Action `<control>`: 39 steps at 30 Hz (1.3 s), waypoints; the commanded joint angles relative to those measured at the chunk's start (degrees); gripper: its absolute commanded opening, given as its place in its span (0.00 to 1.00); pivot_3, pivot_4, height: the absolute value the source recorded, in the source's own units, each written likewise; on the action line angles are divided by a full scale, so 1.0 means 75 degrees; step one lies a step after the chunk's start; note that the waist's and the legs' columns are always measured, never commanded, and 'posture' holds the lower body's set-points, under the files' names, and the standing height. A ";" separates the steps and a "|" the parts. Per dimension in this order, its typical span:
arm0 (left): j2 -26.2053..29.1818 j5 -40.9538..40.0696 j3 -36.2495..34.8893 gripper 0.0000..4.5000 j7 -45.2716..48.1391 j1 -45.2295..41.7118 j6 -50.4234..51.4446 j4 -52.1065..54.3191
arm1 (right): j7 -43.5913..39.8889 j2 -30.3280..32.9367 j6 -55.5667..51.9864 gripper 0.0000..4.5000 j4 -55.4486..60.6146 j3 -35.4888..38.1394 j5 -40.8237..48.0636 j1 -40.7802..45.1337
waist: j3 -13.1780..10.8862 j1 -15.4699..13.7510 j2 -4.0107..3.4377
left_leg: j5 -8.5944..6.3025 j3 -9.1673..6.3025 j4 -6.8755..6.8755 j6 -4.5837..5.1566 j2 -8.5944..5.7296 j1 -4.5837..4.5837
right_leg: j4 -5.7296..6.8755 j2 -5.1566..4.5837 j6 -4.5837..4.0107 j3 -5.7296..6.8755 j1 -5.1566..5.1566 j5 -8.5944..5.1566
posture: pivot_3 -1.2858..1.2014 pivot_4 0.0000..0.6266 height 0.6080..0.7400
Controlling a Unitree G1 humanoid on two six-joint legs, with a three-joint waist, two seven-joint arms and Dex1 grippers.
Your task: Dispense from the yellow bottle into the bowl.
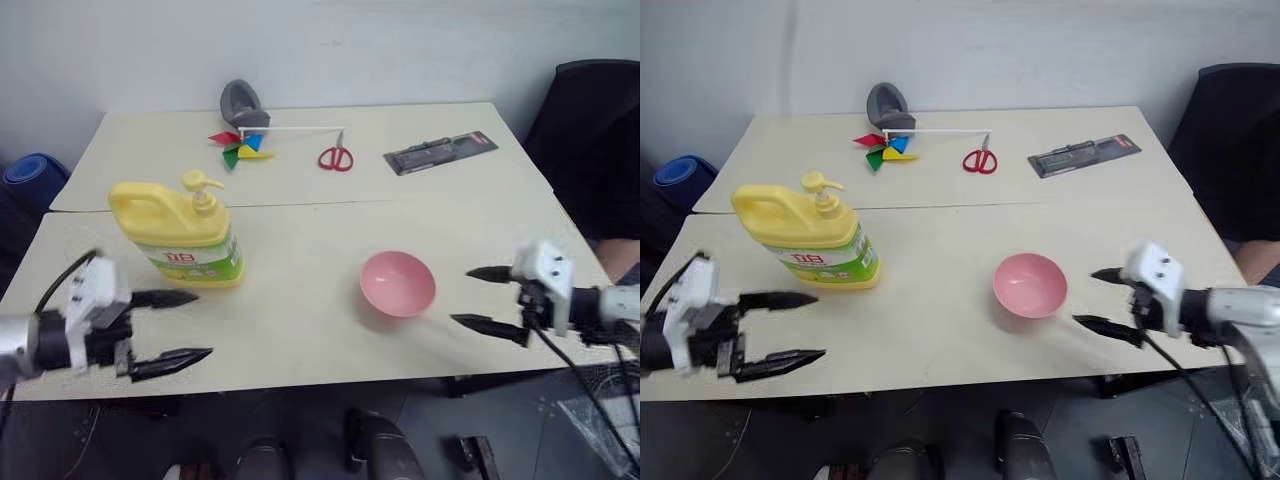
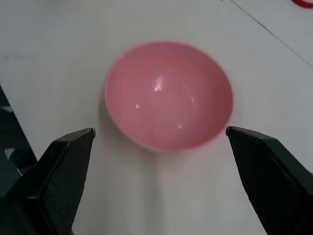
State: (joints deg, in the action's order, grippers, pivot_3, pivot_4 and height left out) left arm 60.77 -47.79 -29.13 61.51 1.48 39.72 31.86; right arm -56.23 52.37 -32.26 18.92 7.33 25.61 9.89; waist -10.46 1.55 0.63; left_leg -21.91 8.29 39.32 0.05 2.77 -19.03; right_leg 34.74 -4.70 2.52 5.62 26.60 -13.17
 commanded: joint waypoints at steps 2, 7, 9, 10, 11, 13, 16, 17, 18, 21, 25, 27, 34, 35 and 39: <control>0.0314 -0.0596 0.0714 1.00 0.0019 -0.0922 0.0478 0.0065 | 0.0961 -0.0594 -0.0378 0.99 0.0271 -0.1113 -0.0757 0.0598 | -0.0001 0.0040 -0.0004 | 0.0002 0.0020 -0.0001 -0.0009 0.0000 -0.0008 | 0.0006 0.0018 -0.0003 -0.0021 0.0002 -0.0002 | 0.52 0.24 1.00; 0.0529 -0.0316 0.1175 1.00 0.0314 -0.1336 0.0466 -0.0277 | 0.1345 -0.1032 -0.0591 0.99 0.0171 -0.1929 -0.1254 0.0856 | -0.0002 0.0004 -0.0003 | 0.0019 0.0030 0.0000 -0.0030 -0.0008 -0.0006 | 0.0023 0.0079 -0.0021 -0.0012 0.0032 -0.0012 | 0.52 0.24 1.00; 0.0590 -0.0266 0.1217 1.00 0.0359 -0.1366 0.0490 -0.0342 | 0.1318 -0.1063 -0.0541 0.99 0.0165 -0.2099 -0.1379 0.0867 | -0.0002 -0.0001 -0.0004 | 0.0019 0.0030 0.0000 -0.0032 -0.0007 -0.0008 | 0.0022 0.0083 -0.0026 -0.0010 0.0032 -0.0016 | 0.52 0.24 1.00; 0.0592 -0.0258 0.1220 1.00 0.0366 -0.1391 0.0492 -0.0373 | 0.1305 -0.1117 -0.0517 0.99 0.0138 -0.2231 -0.1438 0.0885 | -0.0002 -0.0005 -0.0003 | 0.0019 0.0030 0.0000 -0.0032 -0.0007 -0.0008 | 0.0020 0.0084 -0.0028 -0.0009 0.0033 -0.0017 | 0.52 0.24 1.00; 0.0585 -0.0239 0.1226 1.00 0.0374 -0.1411 0.0473 -0.0388 | 0.1290 -0.1167 -0.0473 0.99 0.0096 -0.2369 -0.1513 0.0911 | -0.0002 -0.0004 -0.0003 | 0.0019 0.0030 0.0000 -0.0031 -0.0007 -0.0009 | 0.0016 0.0083 -0.0028 -0.0007 0.0033 -0.0017 | 0.52 0.24 1.00; 0.0567 -0.0163 0.1240 1.00 0.0390 -0.1437 0.0403 -0.0385 | 0.1231 -0.1203 -0.0303 0.99 -0.0014 -0.2676 -0.1757 0.0960 | -0.0001 -0.0001 -0.0001 | 0.0019 0.0030 0.0003 -0.0030 -0.0007 -0.0008 | 0.0015 0.0084 -0.0028 -0.0009 0.0032 -0.0017 | 0.52 0.24 1.00; 0.0581 -0.0146 0.1246 1.00 0.0493 -0.1433 0.0362 -0.0300 | 0.1245 -0.1354 -0.0180 0.99 -0.0269 -0.2886 -0.1957 0.1072 | -0.0001 0.0000 -0.0001 | 0.0020 0.0029 0.0004 -0.0030 -0.0008 -0.0006 | 0.0021 0.0084 -0.0028 -0.0015 0.0032 -0.0017 | 0.52 0.24 1.00; 0.0581 -0.0142 0.1237 1.00 0.0522 -0.1433 0.0339 -0.0285 | 0.1230 -0.1393 -0.0073 0.99 -0.0366 -0.2974 -0.2065 0.1098 | -0.0001 0.0006 -0.0001 | 0.0021 0.0029 0.0004 -0.0031 -0.0008 -0.0006 | 0.0023 0.0085 -0.0028 -0.0014 0.0032 -0.0017 | 0.52 0.24 1.00; 0.0580 -0.0183 0.1227 1.00 0.0532 -0.1451 0.0370 -0.0282 | 0.1248 -0.1461 0.0022 0.99 -0.0504 -0.3050 -0.2165 0.1140 | -0.0001 0.0012 -0.0001 | 0.0021 0.0029 0.0005 -0.0031 -0.0008 -0.0005 | 0.0025 0.0086 -0.0028 -0.0015 0.0032 -0.0017 | 0.52 0.24 1.00; 0.0622 -0.0157 0.1251 1.00 0.0647 -0.1474 0.0334 -0.0261 | 0.1254 -0.1594 0.0203 0.99 -0.0760 -0.3140 -0.2337 0.1220 | -0.0001 0.0009 -0.0001 | 0.0022 0.0030 0.0010 -0.0032 -0.0007 -0.0003 | 0.0030 0.0089 -0.0028 -0.0019 0.0032 -0.0017 | 0.52 0.24 1.00; 0.0695 0.0120 0.1269 1.00 0.0848 -0.1377 0.0093 -0.0230 | 0.1254 -0.1814 0.0423 0.87 -0.1048 -0.3185 -0.2497 0.1332 | 0.0000 0.0008 0.0000 | 0.0021 0.0029 0.0026 -0.0031 -0.0006 -0.0006 | 0.0036 0.0090 -0.0028 -0.0018 0.0032 -0.0017 | 0.52 0.24 1.00; 0.0687 0.0230 0.1269 1.00 0.0917 -0.1307 -0.0028 -0.0222 | 0.1234 -0.1867 0.0489 0.71 -0.1116 -0.3201 -0.2563 0.1379 | 0.0000 0.0006 0.0000 | 0.0021 0.0029 0.0028 -0.0032 -0.0006 -0.0008 | 0.0037 0.0090 -0.0029 -0.0017 0.0032 -0.0018 | 0.52 0.24 1.00; 0.0577 0.0403 0.1305 1.00 0.0908 -0.1308 -0.0240 -0.0343 | 0.1173 -0.1975 0.0609 0.16 -0.1164 -0.3152 -0.2653 0.1420 | 0.0000 0.0005 0.0000 | 0.0020 0.0027 0.0037 -0.0030 -0.0006 -0.0011 | 0.0043 0.0090 -0.0029 -0.0020 0.0032 -0.0018 | 0.52 0.24 1.00; 0.0559 0.0426 0.1323 1.00 0.0895 -0.1330 -0.0267 -0.0379 | 0.1132 -0.1973 0.0625 0.08 -0.1164 -0.3153 -0.2654 0.1424 | 0.0000 0.0008 -0.0001 | 0.0020 0.0026 0.0038 -0.0030 -0.0006 -0.0010 | 0.0044 0.0090 -0.0029 -0.0021 0.0032 -0.0018 | 0.52 0.24 1.00; 0.0508 0.0504 0.1378 1.00 0.0846 -0.1396 -0.0304 -0.0493 | 0.1063 -0.1952 0.0731 0.00 -0.1185 -0.3157 -0.2731 0.1459 | 0.0003 0.0009 0.0005 | 0.0020 0.0025 0.0044 -0.0030 -0.0004 -0.0008 | 0.0049 0.0094 -0.0029 -0.0026 0.0030 -0.0018 | 0.52 0.24 1.00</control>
State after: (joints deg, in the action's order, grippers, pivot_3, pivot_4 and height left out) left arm 64.88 -44.48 -18.66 68.14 -8.33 38.28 28.45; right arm -47.80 37.65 -27.51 9.37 -16.86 5.23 20.89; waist -10.44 1.62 0.66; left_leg -21.76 8.48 39.65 -0.17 2.75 -19.10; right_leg 35.11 -4.00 2.30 5.41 26.83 -13.30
